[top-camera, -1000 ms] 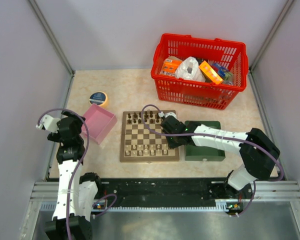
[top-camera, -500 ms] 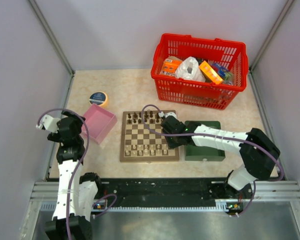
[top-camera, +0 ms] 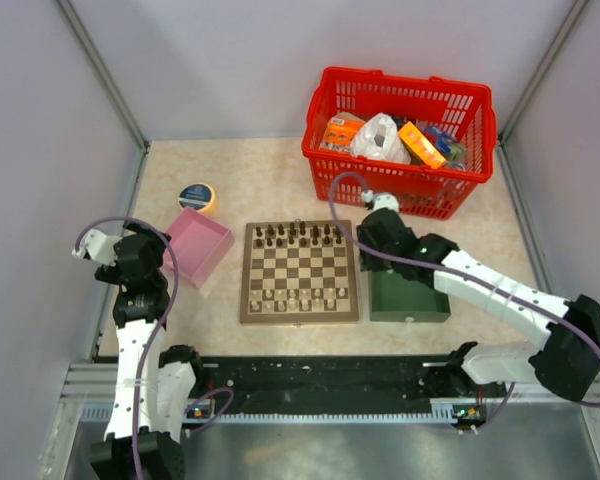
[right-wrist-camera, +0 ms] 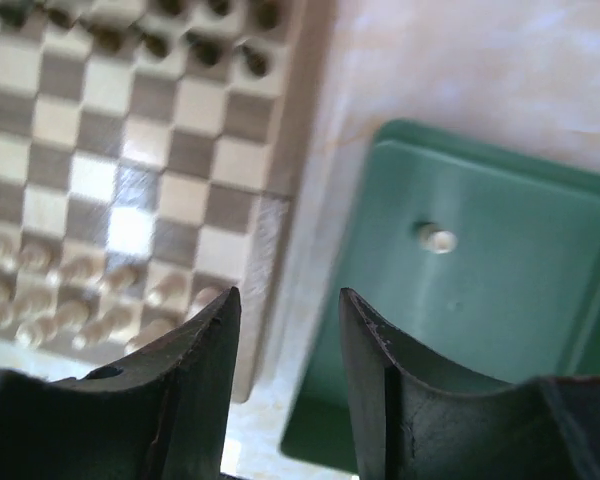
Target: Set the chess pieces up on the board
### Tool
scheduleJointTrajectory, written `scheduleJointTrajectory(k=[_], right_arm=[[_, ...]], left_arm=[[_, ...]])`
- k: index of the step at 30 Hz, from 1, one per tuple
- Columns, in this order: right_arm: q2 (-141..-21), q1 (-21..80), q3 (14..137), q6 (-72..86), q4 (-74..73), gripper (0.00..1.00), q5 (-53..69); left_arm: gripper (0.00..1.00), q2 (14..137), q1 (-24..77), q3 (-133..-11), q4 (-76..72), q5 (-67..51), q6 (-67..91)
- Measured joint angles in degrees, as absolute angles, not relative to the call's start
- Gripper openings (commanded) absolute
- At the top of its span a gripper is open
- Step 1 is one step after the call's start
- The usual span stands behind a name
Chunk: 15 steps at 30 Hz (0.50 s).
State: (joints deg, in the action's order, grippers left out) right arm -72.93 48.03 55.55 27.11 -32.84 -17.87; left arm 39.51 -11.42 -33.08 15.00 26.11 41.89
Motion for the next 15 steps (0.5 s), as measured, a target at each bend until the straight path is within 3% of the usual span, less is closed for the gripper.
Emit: scheduleJointTrajectory(k=[7,15], right_arm=[[-69.9,32.8,50.5,26.2,-32.1,0.45,-15.8],[-76.6,28.9,46.8,24.7,-29.9,0.44,-11.2]], left_arm=[[0.99,39.5,-11.4,-33.1,15.0,25.9,41.9],[0.99,39.5,-11.4,-33.1,15.0,25.8,41.9]])
